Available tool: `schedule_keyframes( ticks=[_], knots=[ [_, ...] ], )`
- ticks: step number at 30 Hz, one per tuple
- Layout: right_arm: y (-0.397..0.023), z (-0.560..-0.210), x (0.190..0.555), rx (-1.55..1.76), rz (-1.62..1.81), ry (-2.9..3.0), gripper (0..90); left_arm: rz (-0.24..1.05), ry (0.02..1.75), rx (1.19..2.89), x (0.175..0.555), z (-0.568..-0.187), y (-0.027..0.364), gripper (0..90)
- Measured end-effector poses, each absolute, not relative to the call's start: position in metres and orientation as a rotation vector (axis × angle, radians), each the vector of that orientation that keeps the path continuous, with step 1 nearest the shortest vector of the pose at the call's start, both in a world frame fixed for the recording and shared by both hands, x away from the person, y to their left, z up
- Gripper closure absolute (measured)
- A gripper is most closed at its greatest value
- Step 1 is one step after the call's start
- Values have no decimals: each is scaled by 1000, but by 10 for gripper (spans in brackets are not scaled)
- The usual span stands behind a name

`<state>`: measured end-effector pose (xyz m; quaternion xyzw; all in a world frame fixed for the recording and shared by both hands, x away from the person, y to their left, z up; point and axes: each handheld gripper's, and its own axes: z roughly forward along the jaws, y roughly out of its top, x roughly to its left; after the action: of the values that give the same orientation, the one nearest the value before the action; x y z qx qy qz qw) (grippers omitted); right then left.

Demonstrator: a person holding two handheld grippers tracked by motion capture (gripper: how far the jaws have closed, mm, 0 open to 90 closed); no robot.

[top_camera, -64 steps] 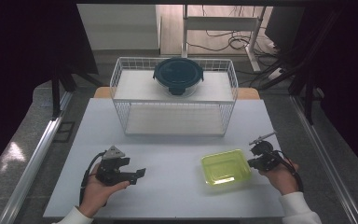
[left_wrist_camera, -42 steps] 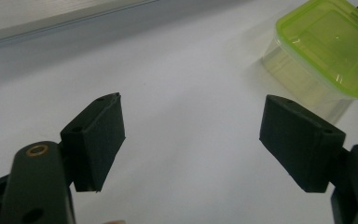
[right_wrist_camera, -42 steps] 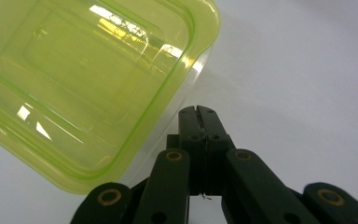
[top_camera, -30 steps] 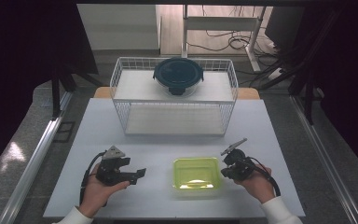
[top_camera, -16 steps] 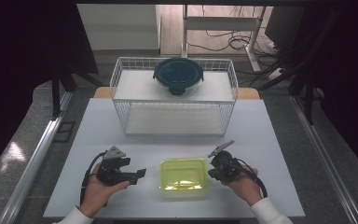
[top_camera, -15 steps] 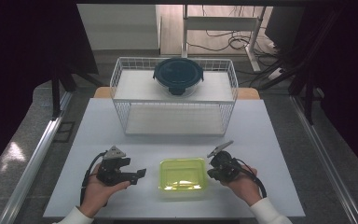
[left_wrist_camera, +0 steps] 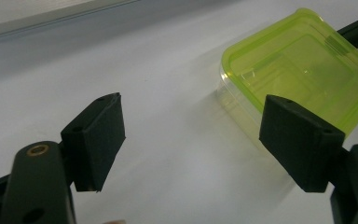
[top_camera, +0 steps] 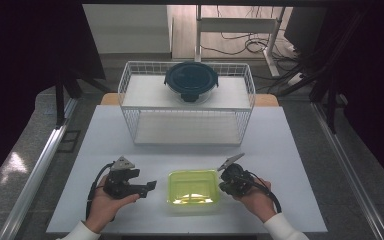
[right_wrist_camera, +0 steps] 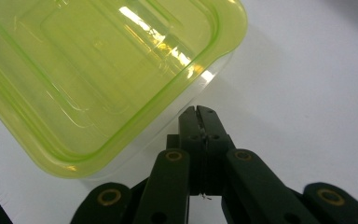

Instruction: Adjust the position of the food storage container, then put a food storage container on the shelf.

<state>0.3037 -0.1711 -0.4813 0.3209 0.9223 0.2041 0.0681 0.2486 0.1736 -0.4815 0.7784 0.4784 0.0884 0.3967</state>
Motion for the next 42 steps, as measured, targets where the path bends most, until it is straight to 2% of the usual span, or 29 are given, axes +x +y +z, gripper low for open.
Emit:
schedule_keyframes(
  ticks=[12,18,19,20,21,22,25,33,42],
  knots=[
    [-211,-461,294,1100,823,2637,887,228,1223,1954,248,-479,175,216],
    [-216,-460,285,1139,917,2624,877,225,1217,1954,247,-479,174,215],
    [-216,-461,285,1148,940,2627,829,225,1217,1952,247,-478,173,215],
    [-216,-461,286,1169,954,2617,735,225,1216,1952,247,-478,173,215],
    [-216,-462,286,1186,966,2605,623,224,1213,1953,247,-478,173,215],
    [-216,-463,288,1223,1001,2589,449,219,1212,1953,246,-478,173,214],
    [-216,-465,290,1302,1099,2584,319,210,1204,1964,246,-477,172,206],
    [-217,-470,291,1371,1161,2586,281,169,1233,1939,245,-474,168,168],
    [-213,-473,290,1395,1211,2603,281,116,1255,1916,245,-475,166,168]
  ],
)
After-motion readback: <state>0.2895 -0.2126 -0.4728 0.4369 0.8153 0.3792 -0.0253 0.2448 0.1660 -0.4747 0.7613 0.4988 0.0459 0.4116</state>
